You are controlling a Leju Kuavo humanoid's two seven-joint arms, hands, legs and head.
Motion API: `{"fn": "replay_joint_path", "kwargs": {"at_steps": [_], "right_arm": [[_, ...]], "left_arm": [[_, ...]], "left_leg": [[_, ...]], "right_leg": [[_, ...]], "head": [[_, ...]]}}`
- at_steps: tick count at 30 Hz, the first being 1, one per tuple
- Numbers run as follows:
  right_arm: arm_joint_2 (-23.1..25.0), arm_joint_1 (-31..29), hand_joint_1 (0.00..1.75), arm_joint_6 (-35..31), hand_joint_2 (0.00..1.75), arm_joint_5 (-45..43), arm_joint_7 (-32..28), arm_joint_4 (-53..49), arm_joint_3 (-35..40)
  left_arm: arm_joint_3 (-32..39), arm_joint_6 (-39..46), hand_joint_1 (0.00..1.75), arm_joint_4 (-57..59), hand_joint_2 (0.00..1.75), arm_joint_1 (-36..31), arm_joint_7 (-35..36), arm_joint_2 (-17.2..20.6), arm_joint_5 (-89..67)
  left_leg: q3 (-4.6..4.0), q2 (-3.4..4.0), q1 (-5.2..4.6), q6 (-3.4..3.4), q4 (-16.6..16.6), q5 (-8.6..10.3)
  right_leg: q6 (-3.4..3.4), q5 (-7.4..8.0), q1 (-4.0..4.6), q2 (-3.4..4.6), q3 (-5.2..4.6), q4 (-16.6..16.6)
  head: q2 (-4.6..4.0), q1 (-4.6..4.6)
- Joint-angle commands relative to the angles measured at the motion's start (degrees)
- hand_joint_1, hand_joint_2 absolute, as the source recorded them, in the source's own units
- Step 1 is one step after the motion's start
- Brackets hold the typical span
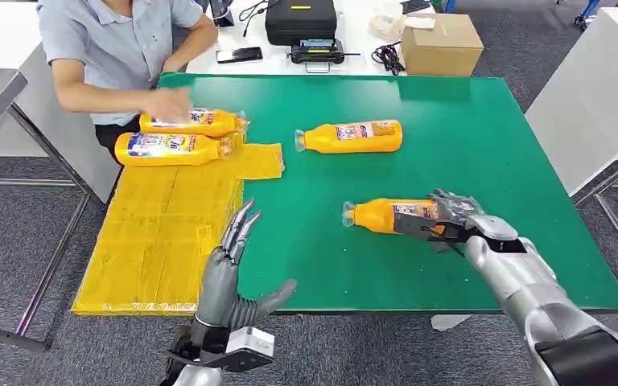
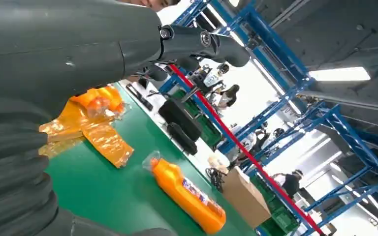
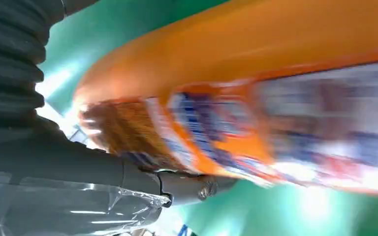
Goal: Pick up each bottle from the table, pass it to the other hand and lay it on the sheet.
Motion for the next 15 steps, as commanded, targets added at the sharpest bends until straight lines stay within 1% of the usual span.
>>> {"fn": "replay_joint_path", "kwargs": {"at_steps": [1, 2, 5, 12, 13, 14, 15], "right_arm": [[-3.01, -0.41, 0.00, -0.87, 1.75, 0.78, 1.36, 2.89, 4.46], [-3.01, -0.41, 0.00, -0.87, 1.75, 0.78, 1.36, 2.89, 4.46], [-3.01, -0.41, 0.00, -0.87, 1.75, 0.78, 1.36, 2.89, 4.46], [-2.75, -0.39, 0.00, -0.95, 1.75, 0.79, 1.54, 3.05, 4.39], [-2.77, 0.06, 0.00, -0.18, 1.75, -0.91, 0.38, 3.24, 3.27], [-3.02, 0.36, 0.00, -0.02, 1.75, -1.29, -0.44, 3.23, 3.24], [-3.00, 0.97, 0.09, -0.57, 1.75, -2.30, -1.75, 3.15, 2.58]], "left_arm": [[-1.96, -0.13, 0.00, 2.21, 1.75, -1.36, 0.66, 2.30, 0.56], [-1.96, -0.13, 0.00, 2.21, 1.75, -1.36, 0.66, 2.30, 0.56], [-1.96, -0.13, 0.00, 2.21, 1.75, -1.36, 0.66, 2.30, 0.56], [-1.97, -0.13, 0.00, 2.24, 1.75, -1.49, 0.64, 2.34, 0.54], [-1.94, -0.13, 0.00, 2.37, 1.75, -1.72, 0.51, 2.41, 0.65], [-1.80, -0.13, 0.00, 2.56, 1.75, -1.90, 0.18, 2.39, 0.68], [-1.44, -0.13, 0.00, 2.74, 1.75, -2.10, -0.19, 2.26, 0.72]], "left_leg": [[0.20, 0.01, 0.08, -0.14, -0.05, -0.06], [0.29, 0.04, 0.13, -0.20, -0.02, -0.11], [0.16, 0.05, 0.06, -0.11, -0.04, -0.04], [0.25, 0.08, 0.10, -0.15, -0.02, -0.08], [0.18, 0.07, 0.08, -0.11, -0.04, -0.05], [0.31, 0.13, 0.14, -0.18, 0.00, -0.13], [0.23, 0.03, 0.11, -0.14, -0.03, -0.07]], "right_leg": [[-0.16, -0.05, 0.09, -0.02, 0.22, -0.06], [-0.23, -0.09, 0.14, 0.00, 0.31, -0.06], [-0.12, -0.03, 0.07, 0.02, 0.14, -0.05], [-0.17, -0.06, 0.11, 0.03, 0.24, -0.05], [-0.13, -0.03, 0.08, 0.03, 0.16, -0.05], [-0.21, -0.08, 0.15, 0.07, 0.29, -0.05], [-0.16, -0.05, 0.11, -0.02, 0.25, -0.07]], "head": [[0.00, 0.00], [0.00, -0.02], [0.00, 0.00], [0.00, 0.00], [0.00, 0.00], [0.00, 0.00], [0.00, 0.00]]}}
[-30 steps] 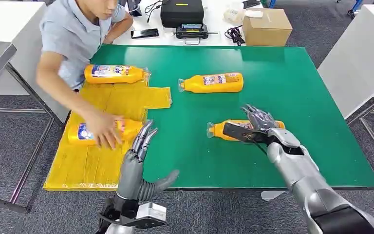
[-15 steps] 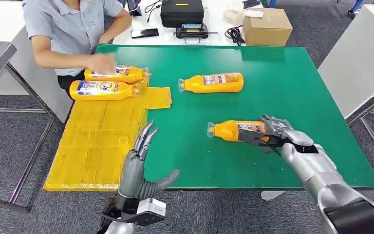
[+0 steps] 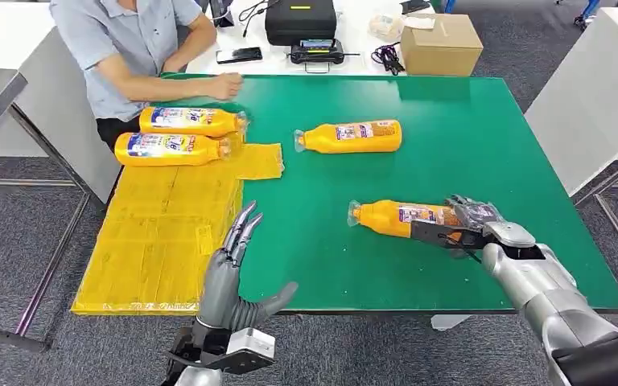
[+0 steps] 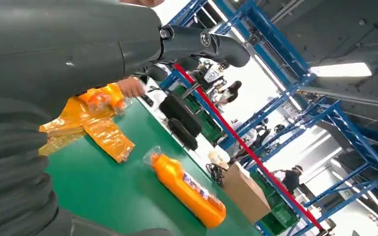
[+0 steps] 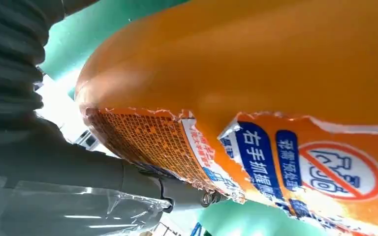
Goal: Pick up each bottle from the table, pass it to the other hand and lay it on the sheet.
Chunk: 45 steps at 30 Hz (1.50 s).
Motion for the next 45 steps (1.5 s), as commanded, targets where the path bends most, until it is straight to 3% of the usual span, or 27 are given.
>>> {"fn": "replay_joint_path", "kwargs": {"at_steps": [1, 2, 3, 5, 8, 14, 19, 22, 29, 33, 34, 36, 38, 42, 45], "right_arm": [[0.55, 1.07, 0.99, -0.92, 1.75, -4.53, -4.37, 2.90, -0.53], [0.98, 2.07, 1.40, -2.47, 1.75, -4.86, -4.87, 2.78, -1.13], [1.97, 3.63, 1.38, -4.83, 1.75, -6.17, -5.64, 2.62, -2.85], [3.39, 5.18, 1.75, -8.61, 1.75, -6.47, -7.14, 2.25, -4.57], [4.42, 7.34, 1.75, -11.23, 1.75, -6.75, -9.25, -0.98, -6.46], [6.23, 17.98, 1.75, -9.55, 1.75, -15.75, -19.26, -14.20, -16.44], [6.99, 19.57, 1.75, -6.30, 1.75, -19.58, -21.67, -15.97, -19.59], [7.33, 21.19, 1.75, -6.08, 1.75, -19.57, -21.72, -18.65, -21.27], [8.77, 23.11, 1.75, -6.14, 1.75, -21.63, -22.29, -25.24, -24.68], [12.90, 25.40, 1.75, -7.95, 1.75, -24.84, -24.15, -31.53, -28.81], [13.70, 26.04, 1.75, -8.00, 1.75, -25.44, -24.18, -33.46, -29.03], [15.35, 26.61, 1.75, -5.15, 1.75, -28.95, -24.33, -36.50, -27.86], [15.76, 26.62, 1.75, -5.22, 1.75, -29.06, -23.86, -37.04, -27.05], [15.62, 25.81, 1.75, 7.48, 1.75, -36.05, -27.17, -35.44, -20.41], [15.29, 23.43, 1.75, 10.00, 1.75, -36.35, -27.64, -32.56, -15.34]], "left_arm": [[0.51, -0.13, 0.00, 2.78, 1.75, -1.99, -1.38, 1.32, -0.40], [0.55, -0.13, 0.00, 2.98, 1.75, -2.06, -1.56, 1.23, -0.56], [0.29, -0.13, 0.00, 3.02, 1.75, -2.16, -1.53, 1.28, -0.43], [-0.11, -0.13, 0.00, 2.49, 1.75, -1.96, -1.26, 1.46, -0.53], [-0.18, -0.13, 0.00, 1.69, 1.75, -1.42, -0.82, 1.51, -1.19], [-0.01, -0.19, 0.00, 0.46, 1.75, -0.60, -1.18, 1.61, 0.70], [0.57, -0.63, 0.00, -0.28, 1.75, -0.28, -3.30, 0.81, 5.54], [1.59, -2.20, 0.00, -1.69, 1.75, 0.40, -6.21, -0.75, 14.51], [2.95, -1.33, 0.00, -1.85, 1.75, 0.96, -7.41, -1.67, 17.89], [5.01, -2.70, 0.00, 1.48, 1.75, 1.45, -8.11, -3.81, 28.11], [4.59, -3.99, 0.00, 3.03, 1.75, 1.17, -9.26, -3.44, 31.79], [3.44, -14.74, 0.00, 5.13, 1.75, 1.37, -7.15, -2.64, 44.72], [3.14, -15.02, 0.00, 5.85, 1.75, 1.50, -7.69, -2.42, 45.43], [-0.60, -23.10, 0.00, 10.56, 1.75, -0.59, -4.46, -0.76, 49.63], [-2.49, -26.51, 0.00, 14.73, 1.75, -2.89, -3.42, -1.12, 48.90]], "left_leg": [[0.19, -0.01, 0.08, -0.12, -0.05, -0.04], [0.30, -0.01, 0.14, -0.19, -0.02, -0.10], [0.27, -0.02, 0.14, -0.17, -0.05, -0.08], [0.39, -0.01, 0.21, -0.23, -0.05, -0.13], [0.19, 0.09, 0.12, -0.13, -0.06, -0.06], [0.24, 0.01, 0.18, -0.13, -0.06, -0.05], [0.24, 0.05, 0.18, -0.14, -0.05, -0.07], [0.25, 0.06, 0.22, -0.16, -0.02, -0.09], [0.12, 0.07, 0.14, -0.11, -0.02, -0.06], [0.23, 0.17, 0.22, -0.18, 0.01, -0.14], [0.19, 0.13, 0.19, -0.16, -0.01, -0.10], [0.33, 0.21, 0.22, -0.21, -0.05, -0.14], [0.23, 0.19, 0.16, -0.15, -0.08, -0.08], [0.31, 0.23, 0.21, -0.19, -0.09, -0.11], [0.27, 0.17, 0.18, -0.14, -0.09, -0.08]], "right_leg": [[-0.14, -0.04, 0.09, -0.04, 0.20, -0.08], [-0.22, -0.09, 0.15, -0.04, 0.34, -0.09], [-0.20, -0.06, 0.15, -0.05, 0.32, -0.12], [-0.27, -0.10, 0.23, -0.04, 0.46, -0.16], [-0.15, -0.01, 0.13, 0.06, 0.21, -0.11], [-0.15, -0.03, 0.20, -0.04, 0.27, -0.12], [-0.16, -0.06, 0.20, 0.02, 0.25, -0.06], [-0.19, -0.07, 0.24, 0.02, 0.28, -0.06], [-0.13, -0.03, 0.15, 0.06, 0.14, -0.03], [-0.21, -0.08, 0.23, 0.14, 0.23, -0.02], [-0.19, -0.06, 0.20, 0.11, 0.19, -0.02], [-0.25, -0.08, 0.23, 0.18, 0.31, -0.07], [-0.18, -0.04, 0.17, 0.17, 0.19, -0.06], [-0.23, -0.05, 0.22, 0.16, 0.24, -0.10], [-0.18, -0.04, 0.18, 0.13, 0.22, -0.09]], "head": [[0.00, 0.00], [0.00, 0.00], [0.00, 0.00], [0.00, 0.00], [0.00, -0.02], [0.00, 0.00], [0.00, -0.04], [0.00, 0.00], [0.00, 0.00], [0.00, 0.00], [0.00, 0.00], [0.00, 0.00], [0.00, 0.00], [0.00, 0.00], [0.00, 0.00]]}}
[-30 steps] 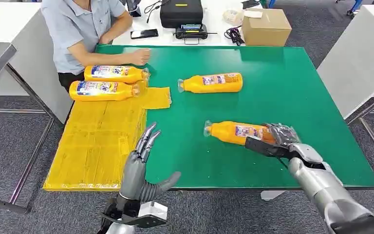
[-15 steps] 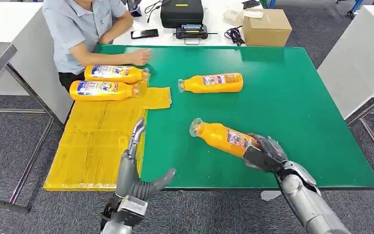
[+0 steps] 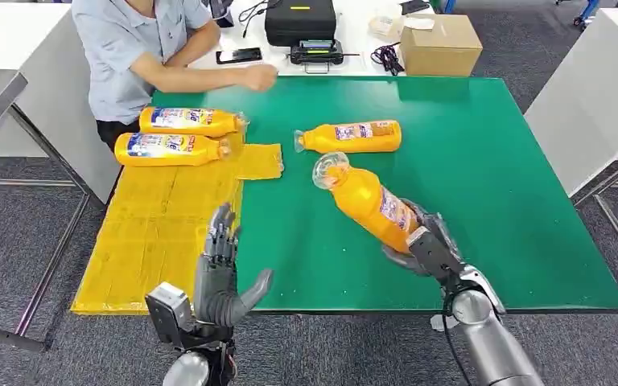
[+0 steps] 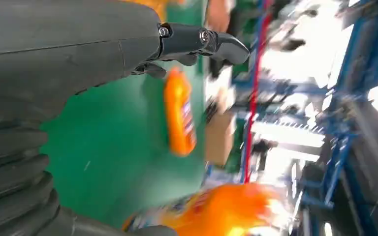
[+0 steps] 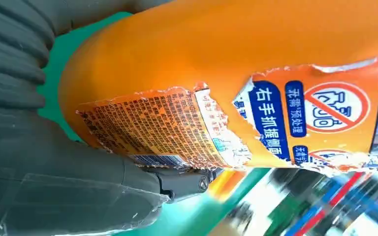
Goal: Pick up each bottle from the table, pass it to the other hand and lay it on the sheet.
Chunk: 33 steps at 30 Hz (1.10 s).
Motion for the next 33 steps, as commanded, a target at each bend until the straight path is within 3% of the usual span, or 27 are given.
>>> {"fn": "replay_joint_path", "kwargs": {"at_steps": [1, 5, 11, 16, 29, 33], "right_arm": [[1.87, -4.03, 1.75, 10.09, 1.75, -4.12, -2.61, 2.49, 10.85], [1.53, -6.20, 1.75, 10.96, 1.75, -3.91, -2.44, 4.49, 13.34], [0.71, -13.51, 1.75, 14.22, 1.75, -2.92, -2.96, 11.84, 22.37], [-0.34, -17.65, 1.75, 17.12, 1.75, -3.01, -2.74, 13.23, 25.66], [-0.36, -18.53, 1.75, 16.96, 1.75, -4.11, -3.55, 13.72, 28.11], [0.45, -19.23, 1.75, 16.66, 1.75, -5.64, -3.66, 15.69, 29.08]], "left_arm": [[-5.34, -8.22, 0.00, 13.74, 1.75, -5.64, 2.65, 1.75, 0.45], [-6.78, -4.72, 0.00, 17.89, 1.75, -7.77, 5.61, 1.50, -4.83], [-6.06, -4.56, 0.00, 20.30, 1.75, -11.77, 2.91, -1.07, -7.43], [-5.66, -2.60, 0.00, 20.32, 1.75, -12.72, 1.72, -1.65, -9.07], [-3.62, -0.80, 0.00, 16.21, 1.75, -11.42, -1.25, -2.88, -7.98], [-3.63, -4.17, 0.00, 13.24, 1.75, -11.79, -1.52, -2.02, -1.30]], "left_leg": [[0.34, 0.26, 0.11, -0.18, -0.04, -0.13], [0.15, 0.15, 0.03, -0.10, -0.04, -0.03], [0.12, 0.17, 0.04, -0.10, 0.01, -0.04], [0.17, 0.23, 0.04, -0.13, 0.02, -0.06], [0.16, 0.11, 0.07, -0.15, 0.02, -0.06], [0.10, 0.10, 0.06, -0.13, 0.03, -0.04]], "right_leg": [[-0.20, -0.03, 0.12, 0.23, 0.30, -0.10], [-0.12, 0.02, 0.03, 0.14, 0.14, -0.06], [-0.12, 0.02, 0.05, 0.16, 0.11, -0.02], [-0.14, 0.00, 0.04, 0.20, 0.14, 0.03], [-0.15, -0.02, 0.07, 0.10, 0.17, 0.01], [-0.12, -0.01, 0.06, 0.08, 0.11, 0.02]], "head": [[0.00, 0.00], [0.00, 0.00], [0.00, 0.00], [0.00, 0.00], [0.00, 0.00], [0.00, 0.00]]}}
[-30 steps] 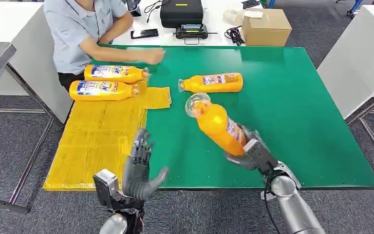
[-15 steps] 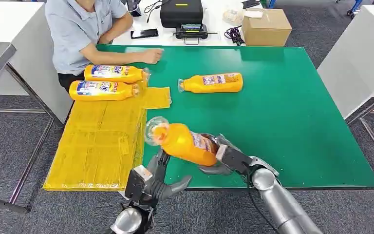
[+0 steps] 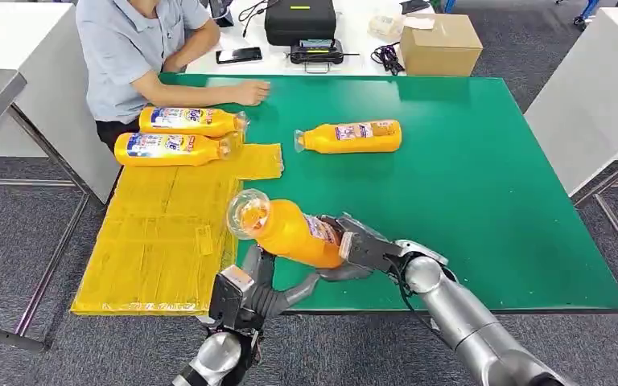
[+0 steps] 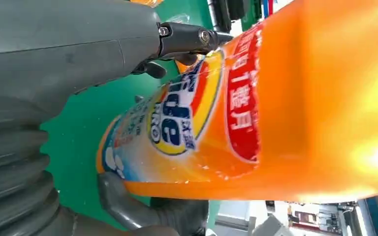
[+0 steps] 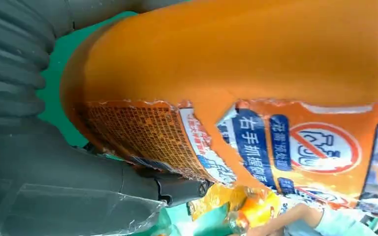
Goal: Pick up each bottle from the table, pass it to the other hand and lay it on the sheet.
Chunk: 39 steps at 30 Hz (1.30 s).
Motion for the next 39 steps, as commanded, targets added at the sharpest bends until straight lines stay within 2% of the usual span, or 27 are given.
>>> {"fn": "replay_joint_path", "kwargs": {"at_steps": [1, 5, 11, 14, 15, 18, 19, 20, 22, 24, 26, 27, 28, 31, 32, 39], "right_arm": [[0.50, -4.44, 1.75, -0.22, 1.75, -1.99, -0.25, 7.01, 5.32], [1.01, -5.15, 1.75, 0.30, 1.75, -2.70, 0.04, 7.43, 6.61], [1.47, -5.21, 1.75, -0.22, 1.75, -2.85, -0.03, 7.04, 7.37], [1.91, -5.38, 1.75, -0.26, 1.75, -3.12, -0.09, 6.85, 7.60], [2.10, -5.50, 1.75, -0.30, 1.75, -3.24, -0.04, 6.99, 7.61], [2.97, -6.08, 1.75, -0.17, 1.75, -3.43, -0.05, 7.71, 7.84], [3.29, -6.23, 1.75, -0.07, 1.75, -3.46, -0.09, 7.79, 7.98], [3.50, -6.38, 1.75, -0.05, 1.75, -3.52, 0.03, 7.90, 8.08], [3.50, -6.38, 1.75, -0.05, 1.75, -3.52, 0.03, 7.90, 8.08], [3.70, -6.63, 1.75, 0.23, 1.75, -4.35, 1.22, 8.40, 8.04], [3.69, -6.94, 1.75, -0.19, 1.75, -4.98, 2.15, 8.62, 7.98], [3.58, -6.86, 1.69, 0.23, 1.75, -5.84, 2.39, 8.65, 7.59], [3.19, -6.50, 0.35, -0.06, 1.75, -6.32, 2.75, 8.35, 7.35], [2.87, -6.34, 0.35, -0.11, 1.75, -6.24, 2.57, 8.36, 7.38], [2.87, -6.34, 0.00, -0.11, 1.75, -6.24, 2.57, 8.36, 7.38], [3.94, -4.41, 0.00, -4.77, 1.75, -7.14, 5.67, 9.76, 4.69]], "left_arm": [[0.52, -4.24, 0.00, -2.46, 1.75, -2.12, -0.10, 1.03, 8.81], [0.15, -8.74, 0.00, -2.93, 1.75, -2.41, 3.30, 1.17, 17.06], [-0.26, -5.66, 0.00, -2.61, 1.75, -3.27, 2.31, 0.68, 17.16], [-1.35, -5.39, 0.00, -2.42, 1.75, -3.86, 1.94, 0.99, 17.01], [-1.55, -5.32, 0.00, -2.27, 1.75, -3.97, 1.95, 0.99, 17.14], [-2.21, -5.44, 0.00, -1.52, 1.75, -4.41, 1.98, 1.06, 17.38], [-2.33, -5.46, 0.19, -1.32, 1.75, -4.57, 1.96, 1.03, 17.40], [-2.30, -5.16, 1.45, -1.09, 1.75, -4.68, 1.78, 0.98, 17.34], [-2.30, -5.16, 1.45, -1.09, 1.75, -4.68, 1.78, 0.98, 17.34], [-2.66, -2.53, 1.75, -0.44, 1.75, -5.09, 0.19, 1.12, 15.04], [-2.46, 0.77, 1.75, -0.08, 1.75, -5.14, -2.15, 0.98, 12.28], [-2.09, 1.30, 1.75, 0.11, 1.75, -5.09, -2.41, 0.90, 12.12], [-1.84, 1.90, 1.75, 0.12, 1.75, -4.95, -2.93, 0.90, 11.64], [-1.81, 1.88, 1.75, 0.16, 1.75, -4.89, -2.93, 0.98, 11.64], [-1.81, 1.88, 1.75, 0.16, 1.75, -4.89, -2.93, 0.98, 11.64], [0.17, 6.94, 1.75, -2.99, 1.75, -3.09, -4.66, 0.25, 6.82]], "left_leg": [[0.16, 0.15, 0.11, -0.16, 0.07, -0.11], [0.14, 0.18, 0.06, -0.12, 0.01, -0.08], [0.06, 0.08, 0.03, -0.08, -0.01, -0.02], [0.40, 0.23, 0.21, -0.30, 0.15, -0.26], [0.12, 0.10, 0.05, -0.13, 0.03, -0.06], [0.14, 0.14, 0.06, -0.13, 0.03, -0.07], [0.19, 0.19, 0.10, -0.16, 0.04, -0.11], [0.21, 0.18, 0.08, -0.17, 0.03, -0.11], [0.19, 0.18, 0.12, -0.18, 0.08, -0.13], [0.10, 0.13, 0.05, -0.11, 0.00, -0.05], [0.17, 0.16, 0.08, -0.15, 0.02, -0.09], [0.24, 0.20, 0.13, -0.19, 0.06, -0.14], [0.20, 0.16, 0.10, -0.17, 0.05, -0.12], [0.18, 0.07, 0.06, -0.14, -0.01, -0.06], [0.19, 0.04, 0.08, -0.14, -0.01, -0.06], [0.14, 0.05, 0.07, -0.12, -0.01, -0.05]], "right_leg": [[-0.18, -0.05, 0.12, 0.12, 0.15, 0.01], [-0.14, -0.02, 0.07, 0.16, 0.10, 0.01], [-0.09, 0.00, 0.03, 0.06, 0.05, 0.00], [-0.35, -0.17, 0.23, 0.17, 0.38, 0.09], [-0.15, -0.04, 0.06, 0.07, 0.10, 0.04], [-0.14, -0.03, 0.07, 0.11, 0.12, 0.01], [-0.19, -0.04, 0.11, 0.16, 0.17, 0.01], [-0.20, -0.06, 0.09, 0.14, 0.17, 0.03], [-0.21, -0.07, 0.13, 0.14, 0.17, 0.05], [-0.12, -0.02, 0.05, 0.11, 0.07, 0.01], [-0.17, -0.04, 0.08, 0.13, 0.15, 0.01], [-0.22, -0.07, 0.13, 0.16, 0.22, 0.02], [-0.20, -0.06, 0.11, 0.13, 0.20, 0.02], [-0.15, -0.05, 0.07, 0.03, 0.16, 0.00], [-0.17, -0.05, 0.09, 0.00, 0.19, -0.02], [-0.13, -0.04, 0.07, 0.01, 0.15, -0.03]], "head": [[0.00, 0.00], [0.00, 0.00], [0.00, 0.00], [0.00, 0.00], [0.00, 0.00], [0.00, 0.00], [0.00, 0.00], [0.00, 0.00], [0.00, 0.00], [0.00, 0.00], [0.00, 0.00], [0.00, 0.00], [0.00, 0.02], [0.00, 0.02], [0.00, -0.02], [0.00, 0.00]]}}
